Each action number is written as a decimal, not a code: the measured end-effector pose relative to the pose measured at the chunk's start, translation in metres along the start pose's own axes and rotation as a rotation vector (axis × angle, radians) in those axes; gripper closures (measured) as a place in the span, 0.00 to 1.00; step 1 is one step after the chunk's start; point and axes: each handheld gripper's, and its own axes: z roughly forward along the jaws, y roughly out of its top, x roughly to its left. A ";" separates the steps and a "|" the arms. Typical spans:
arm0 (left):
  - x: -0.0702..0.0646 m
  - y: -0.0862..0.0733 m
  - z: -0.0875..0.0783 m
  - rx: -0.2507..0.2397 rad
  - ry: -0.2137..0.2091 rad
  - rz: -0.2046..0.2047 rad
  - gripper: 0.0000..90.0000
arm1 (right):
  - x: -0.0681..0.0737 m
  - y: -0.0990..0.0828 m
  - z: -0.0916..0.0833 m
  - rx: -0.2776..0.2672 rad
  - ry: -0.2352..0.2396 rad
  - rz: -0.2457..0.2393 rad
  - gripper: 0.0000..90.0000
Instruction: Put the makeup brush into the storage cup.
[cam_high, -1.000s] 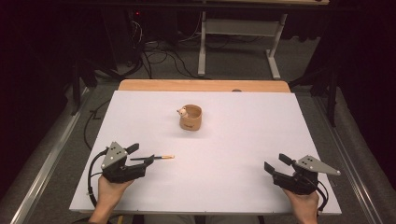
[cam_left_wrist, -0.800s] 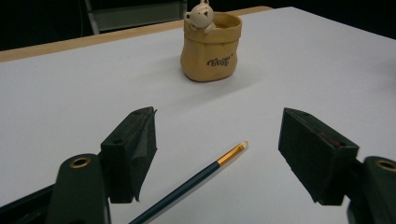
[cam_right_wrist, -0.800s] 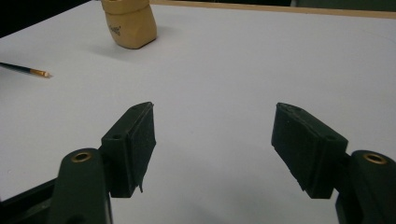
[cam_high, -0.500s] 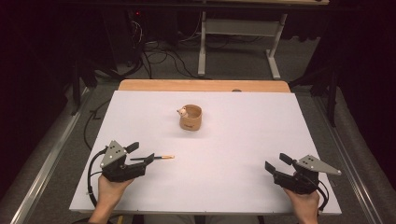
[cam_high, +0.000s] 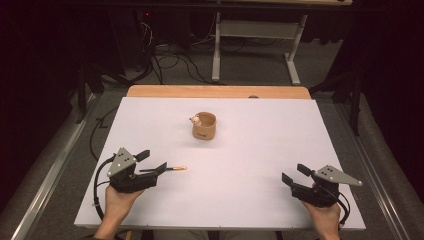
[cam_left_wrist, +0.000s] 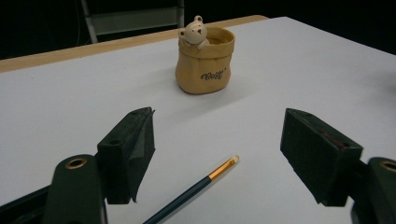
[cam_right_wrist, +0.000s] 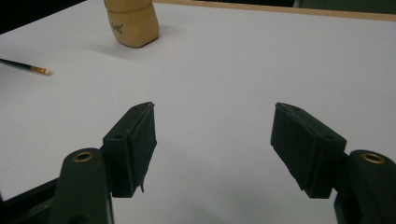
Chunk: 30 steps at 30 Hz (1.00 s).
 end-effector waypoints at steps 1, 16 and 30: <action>0.000 0.002 0.002 0.002 -0.002 0.001 0.29 | 0.000 0.000 0.000 0.000 0.000 0.003 0.37; 0.002 0.015 0.010 -0.011 -0.013 -0.013 0.29 | -0.001 0.000 0.000 0.002 -0.001 0.005 0.37; 0.007 0.025 0.021 -0.010 0.014 -0.015 0.29 | -0.002 0.001 0.000 0.003 0.000 0.007 0.37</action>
